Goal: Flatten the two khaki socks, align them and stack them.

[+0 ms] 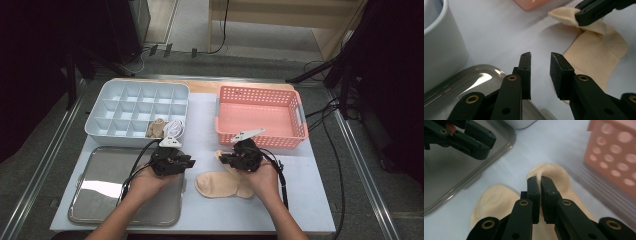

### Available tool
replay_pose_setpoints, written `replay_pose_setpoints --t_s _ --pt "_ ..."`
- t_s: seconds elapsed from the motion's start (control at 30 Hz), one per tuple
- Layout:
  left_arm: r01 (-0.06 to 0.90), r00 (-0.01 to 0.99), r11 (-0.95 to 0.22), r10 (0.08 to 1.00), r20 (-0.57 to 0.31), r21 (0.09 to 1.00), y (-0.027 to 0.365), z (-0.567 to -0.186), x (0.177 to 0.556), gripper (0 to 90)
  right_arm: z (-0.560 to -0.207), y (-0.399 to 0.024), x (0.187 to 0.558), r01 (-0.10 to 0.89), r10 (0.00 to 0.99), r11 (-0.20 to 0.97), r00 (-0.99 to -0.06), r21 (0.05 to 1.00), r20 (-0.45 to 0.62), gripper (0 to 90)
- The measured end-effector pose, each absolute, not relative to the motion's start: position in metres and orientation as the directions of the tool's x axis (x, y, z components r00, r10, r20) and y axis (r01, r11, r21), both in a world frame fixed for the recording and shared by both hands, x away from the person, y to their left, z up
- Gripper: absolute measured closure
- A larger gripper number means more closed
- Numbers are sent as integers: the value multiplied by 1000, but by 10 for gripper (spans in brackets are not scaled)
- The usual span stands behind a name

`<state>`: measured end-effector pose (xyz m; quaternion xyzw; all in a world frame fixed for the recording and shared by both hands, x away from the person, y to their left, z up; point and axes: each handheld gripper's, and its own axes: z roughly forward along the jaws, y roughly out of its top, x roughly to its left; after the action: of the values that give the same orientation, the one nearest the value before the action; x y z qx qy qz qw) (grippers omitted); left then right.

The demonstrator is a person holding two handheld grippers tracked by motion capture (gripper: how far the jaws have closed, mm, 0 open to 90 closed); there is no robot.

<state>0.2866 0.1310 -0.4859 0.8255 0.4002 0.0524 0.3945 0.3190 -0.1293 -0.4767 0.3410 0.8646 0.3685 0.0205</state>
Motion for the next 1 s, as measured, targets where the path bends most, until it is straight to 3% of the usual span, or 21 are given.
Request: replay_pose_setpoints --t_s 0.57,0.73,1.0 --pt "617 665 -363 714 -216 698 135 -485 288 716 -492 -97 319 567 572 530 -788 631 227 847" --pt "615 667 -366 715 -212 698 135 -485 288 707 -487 -105 322 586 582 500 -773 638 254 738" --pt "611 674 -377 709 -208 697 129 -486 291 656 -472 -131 322 603 621 441 -740 665 259 749"
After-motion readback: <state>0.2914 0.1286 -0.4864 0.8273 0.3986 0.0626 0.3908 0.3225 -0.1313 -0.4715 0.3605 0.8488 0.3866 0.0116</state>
